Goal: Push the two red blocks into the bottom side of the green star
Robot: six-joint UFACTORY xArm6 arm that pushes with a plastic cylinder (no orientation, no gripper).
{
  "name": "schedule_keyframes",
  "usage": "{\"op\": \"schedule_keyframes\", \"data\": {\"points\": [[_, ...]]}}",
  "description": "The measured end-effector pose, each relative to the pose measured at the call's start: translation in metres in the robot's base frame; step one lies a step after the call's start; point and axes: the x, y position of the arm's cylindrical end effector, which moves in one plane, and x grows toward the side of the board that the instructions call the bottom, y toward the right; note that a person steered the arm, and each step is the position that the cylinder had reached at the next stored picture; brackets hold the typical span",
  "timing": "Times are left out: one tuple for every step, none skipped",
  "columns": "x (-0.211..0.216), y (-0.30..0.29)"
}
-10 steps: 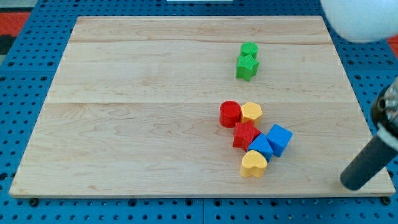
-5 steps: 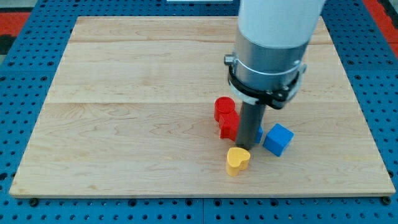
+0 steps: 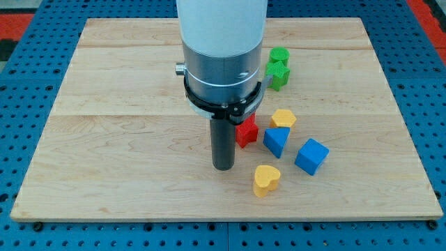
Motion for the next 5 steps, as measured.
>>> {"op": "schedule_keyframes", "data": {"points": [[-0.022, 0.015], [-0.057, 0.015], [-0.072, 0.015], [-0.074, 0.018], [-0.079, 0.023]]}}
